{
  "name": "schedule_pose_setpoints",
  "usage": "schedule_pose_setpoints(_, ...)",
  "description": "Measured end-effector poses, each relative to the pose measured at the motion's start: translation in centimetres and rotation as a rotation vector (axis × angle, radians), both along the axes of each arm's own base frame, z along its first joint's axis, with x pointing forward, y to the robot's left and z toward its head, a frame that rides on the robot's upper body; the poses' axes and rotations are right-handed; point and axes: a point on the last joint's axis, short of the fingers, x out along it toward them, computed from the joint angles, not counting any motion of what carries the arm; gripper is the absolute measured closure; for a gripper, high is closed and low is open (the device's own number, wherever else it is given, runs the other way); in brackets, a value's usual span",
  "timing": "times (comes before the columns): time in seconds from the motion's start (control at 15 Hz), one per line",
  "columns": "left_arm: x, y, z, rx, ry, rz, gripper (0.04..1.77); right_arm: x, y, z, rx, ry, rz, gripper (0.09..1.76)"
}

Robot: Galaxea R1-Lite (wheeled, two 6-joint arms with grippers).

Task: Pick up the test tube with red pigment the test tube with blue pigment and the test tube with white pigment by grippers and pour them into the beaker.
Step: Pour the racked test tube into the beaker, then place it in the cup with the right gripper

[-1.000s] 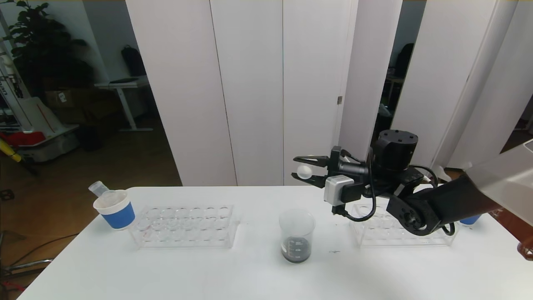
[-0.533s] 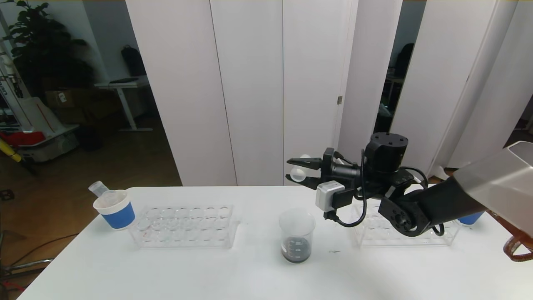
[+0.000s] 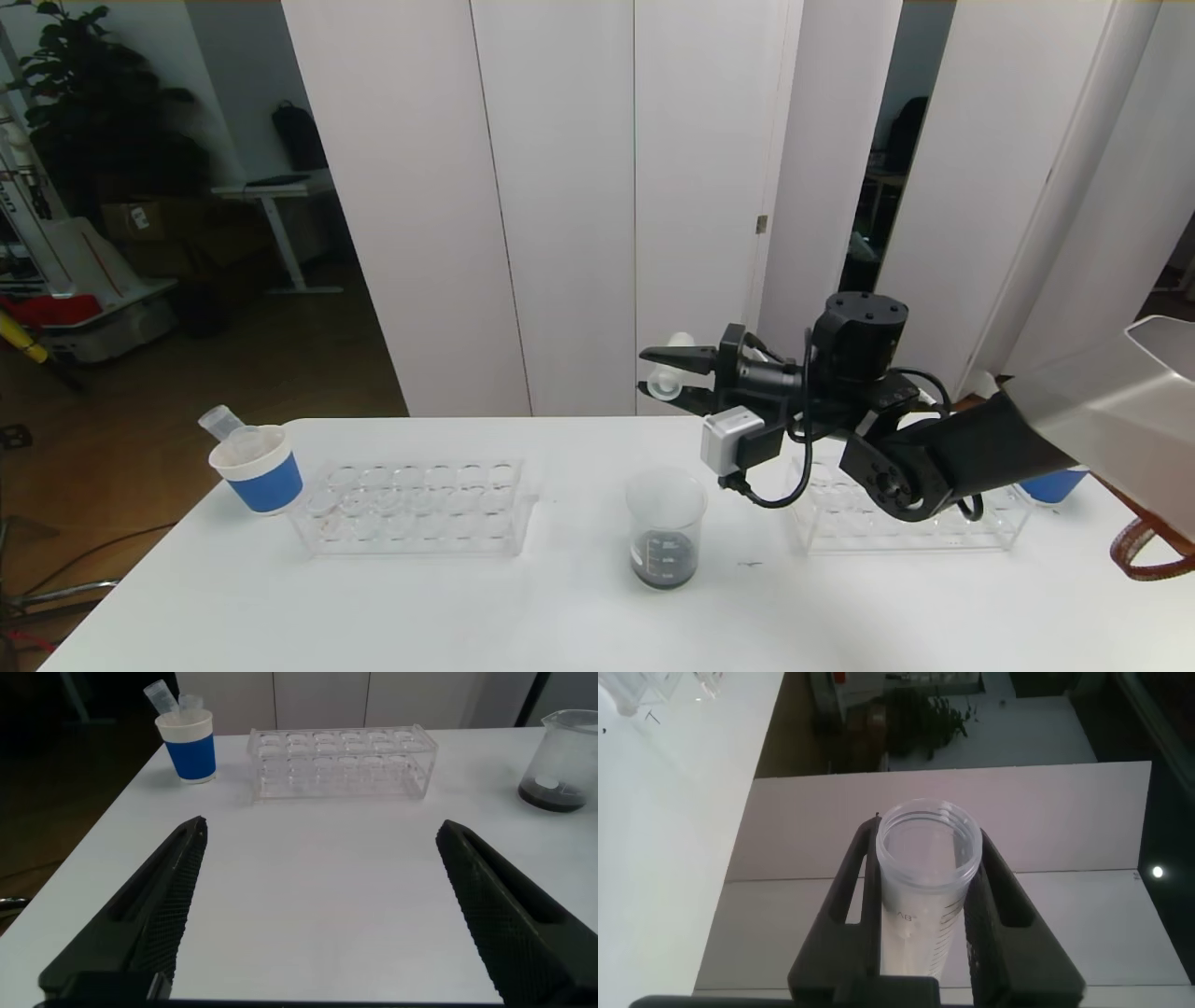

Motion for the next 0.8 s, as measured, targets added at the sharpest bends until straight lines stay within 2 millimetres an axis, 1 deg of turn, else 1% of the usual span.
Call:
schedule_pose_setpoints(0.4,0.00,0.00,0.00,0.000,0.000,0.000,0.06,0.28,0.13,0.05,-0.014,-0.058,-0.001,1.27)
schedule_pose_setpoints(0.8,0.00,0.00,0.00,0.000,0.000,0.000,0.06,0.36,0.38,0.04,-0.015,-0.075,0.003,1.27)
